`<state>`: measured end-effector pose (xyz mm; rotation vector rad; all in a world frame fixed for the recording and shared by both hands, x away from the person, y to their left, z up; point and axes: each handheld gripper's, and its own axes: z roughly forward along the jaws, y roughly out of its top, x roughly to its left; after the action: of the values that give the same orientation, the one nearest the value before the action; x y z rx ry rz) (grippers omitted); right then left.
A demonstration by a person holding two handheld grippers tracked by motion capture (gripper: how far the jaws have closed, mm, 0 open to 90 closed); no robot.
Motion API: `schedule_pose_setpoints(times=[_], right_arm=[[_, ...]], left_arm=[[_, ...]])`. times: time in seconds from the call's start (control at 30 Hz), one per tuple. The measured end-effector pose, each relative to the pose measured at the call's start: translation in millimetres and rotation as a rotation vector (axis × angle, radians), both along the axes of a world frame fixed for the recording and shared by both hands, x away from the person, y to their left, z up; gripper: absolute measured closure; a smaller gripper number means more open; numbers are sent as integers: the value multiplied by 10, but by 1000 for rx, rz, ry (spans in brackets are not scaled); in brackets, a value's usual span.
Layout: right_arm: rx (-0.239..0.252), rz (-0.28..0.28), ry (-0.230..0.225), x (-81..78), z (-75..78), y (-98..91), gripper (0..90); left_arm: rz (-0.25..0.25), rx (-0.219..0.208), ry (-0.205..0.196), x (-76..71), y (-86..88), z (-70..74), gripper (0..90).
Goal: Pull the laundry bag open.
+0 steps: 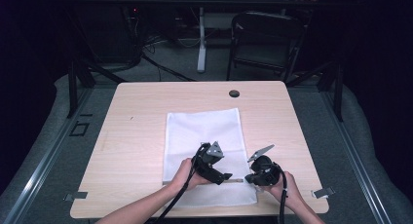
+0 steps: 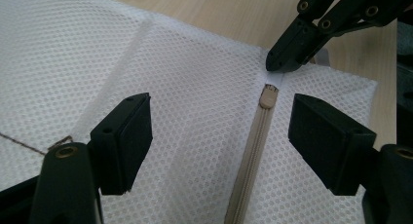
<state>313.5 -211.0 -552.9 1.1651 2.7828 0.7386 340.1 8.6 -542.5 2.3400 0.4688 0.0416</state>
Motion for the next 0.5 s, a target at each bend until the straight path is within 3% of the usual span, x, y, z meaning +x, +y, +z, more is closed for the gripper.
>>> schedule_pose_setpoints(times=[0.2, 0.23, 0.27, 0.3, 0.37, 0.5], right_arm=[[-2, 0, 14, 19, -21, -13, 900], [18, -18, 14, 13, -33, -10, 900], [17, -19, 15, 14, -34, -12, 900], [-2, -2, 22, 26, -21, -21, 900], [0, 0, 21, 24, -21, -16, 900], [-2, -4, 24, 23, -21, -17, 900]], left_arm=[[-43, 4, 4, -18, -90, -74, 358], [-48, 14, 0, -26, -105, -76, 373], [-67, 2, 7, -26, -120, -91, 391], [-66, 18, -4, -37, -138, -96, 405], [-91, 4, 6, -41, -171, -125, 439], [-111, 15, -2, -56, -239, -172, 507]])
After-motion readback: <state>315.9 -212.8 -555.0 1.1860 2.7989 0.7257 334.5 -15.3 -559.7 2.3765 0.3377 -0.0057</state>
